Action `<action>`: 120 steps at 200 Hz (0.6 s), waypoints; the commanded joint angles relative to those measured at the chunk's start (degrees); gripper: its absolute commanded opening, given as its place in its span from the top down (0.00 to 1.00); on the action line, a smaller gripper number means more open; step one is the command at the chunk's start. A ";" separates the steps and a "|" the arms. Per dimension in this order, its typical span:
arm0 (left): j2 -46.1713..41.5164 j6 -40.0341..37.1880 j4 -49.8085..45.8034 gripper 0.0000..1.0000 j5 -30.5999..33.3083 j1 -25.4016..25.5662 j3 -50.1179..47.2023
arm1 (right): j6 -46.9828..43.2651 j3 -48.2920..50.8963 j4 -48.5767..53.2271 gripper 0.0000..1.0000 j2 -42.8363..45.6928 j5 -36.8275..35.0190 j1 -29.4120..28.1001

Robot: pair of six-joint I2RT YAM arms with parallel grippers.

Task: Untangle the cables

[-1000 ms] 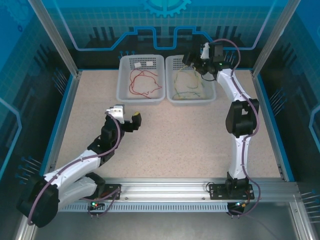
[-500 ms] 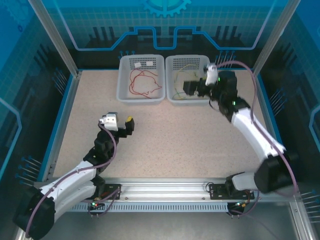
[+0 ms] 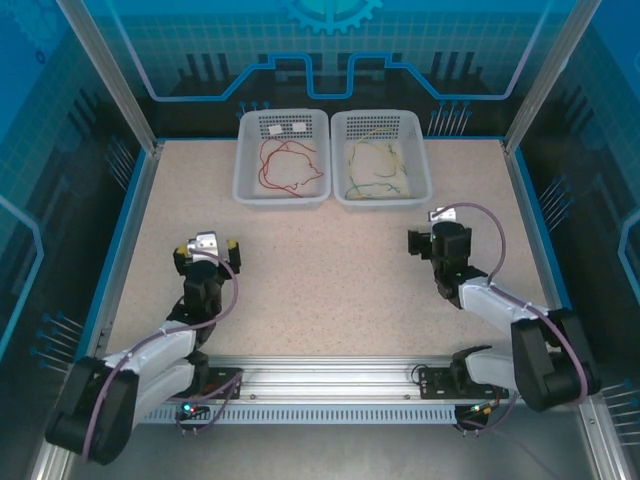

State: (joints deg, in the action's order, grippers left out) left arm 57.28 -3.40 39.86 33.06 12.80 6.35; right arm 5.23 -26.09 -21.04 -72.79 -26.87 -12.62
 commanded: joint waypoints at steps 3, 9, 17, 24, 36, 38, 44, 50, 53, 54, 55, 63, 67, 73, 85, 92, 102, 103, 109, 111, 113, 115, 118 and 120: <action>8.56 -0.86 17.75 0.01 -5.84 -3.07 -0.77 | -4.91 0.22 -13.46 0.00 -5.27 -1.37 0.36; 11.38 -0.91 22.03 0.01 -6.11 -3.57 -0.81 | -5.60 0.33 -15.07 0.00 -6.43 -1.04 0.40; 15.39 -1.04 27.49 0.01 -7.85 -4.16 -0.92 | -6.28 0.52 -16.17 0.00 -7.05 -1.01 0.14; 19.26 -1.25 32.58 0.01 -9.19 -4.56 -0.86 | -6.93 1.24 -18.45 0.00 -7.33 -0.31 0.30; 25.80 1.59 39.40 0.01 -10.82 -5.74 -0.82 | -6.90 2.51 -20.54 0.00 -7.02 3.99 1.73; 27.04 1.67 40.23 0.01 -11.35 -5.89 -0.75 | -6.88 2.77 -21.00 0.00 -7.06 4.67 1.90; 29.72 1.51 40.39 0.01 -12.10 -6.03 0.41 | -6.62 3.53 -22.36 0.00 -7.38 6.16 2.55; 31.63 1.06 40.34 0.01 -12.46 -6.03 1.69 | -6.44 4.37 -23.77 0.00 -7.83 8.44 3.40; 31.95 0.55 40.17 0.01 -13.07 -6.03 2.15 | -6.45 4.84 -24.95 0.00 -8.18 9.53 3.69; 31.99 0.52 40.10 0.01 -13.31 -6.03 2.21 | -6.55 5.00 -25.38 0.00 -8.30 9.72 3.81; 32.05 0.47 40.07 0.01 -13.60 -6.03 2.19 | -6.55 5.13 -25.73 0.00 -8.40 9.81 3.86; 32.64 0.02 40.32 0.01 -16.12 -6.03 1.77 | -6.82 6.41 -28.70 0.00 -9.12 10.55 3.93; 32.95 -0.26 40.36 0.01 -17.17 -6.03 1.82 | -6.96 6.99 -29.72 0.00 -9.28 10.78 3.97; 33.65 -0.99 40.37 0.01 -18.82 -6.03 2.06 | -6.77 7.54 -30.33 0.00 -9.19 11.26 4.08; 35.24 -2.96 39.91 0.01 -21.69 -5.89 3.56 | -6.26 7.65 -31.44 0.00 -10.28 11.84 4.67; 34.96 -3.02 39.05 0.01 -21.98 -5.83 3.80 | -5.95 6.75 -32.10 0.00 -12.58 12.66 5.27; 34.70 -1.81 38.58 0.01 -19.18 -6.07 4.06 | -5.95 3.26 -25.66 0.00 -13.49 13.40 5.46; 34.77 -1.71 38.60 0.01 -18.91 -6.09 4.13 | -5.81 2.90 -24.68 0.00 -13.32 13.81 5.57; 34.92 -1.21 38.42 0.01 -17.45 -6.28 4.50 | -5.22 2.56 -24.55 0.00 -13.27 16.72 7.16; 34.97 -1.07 38.09 0.01 -17.07 -6.34 4.67 | -5.06 2.47 -24.99 0.00 -13.50 16.73 7.54; 34.93 -0.93 37.51 0.01 -16.69 -6.37 4.93 | -4.71 2.41 -24.88 0.00 -13.66 16.69 7.77; 34.62 -0.74 36.72 0.01 -16.29 -6.38 5.22 | -4.42 2.26 -24.41 0.00 -13.64 16.97 7.92; 34.28 -0.48 34.94 0.01 -15.87 -6.38 5.85 | -4.16 2.07 -23.08 0.00 -13.20 17.54 8.23; 33.88 -0.25 33.69 0.01 -15.58 -6.45 6.35 | -4.11 2.02 -22.84 0.00 -13.11 17.79 8.43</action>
State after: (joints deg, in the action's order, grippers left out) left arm 91.90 -4.62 75.09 16.19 7.16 9.67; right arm -0.34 -21.12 -45.43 -85.89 -14.57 -7.18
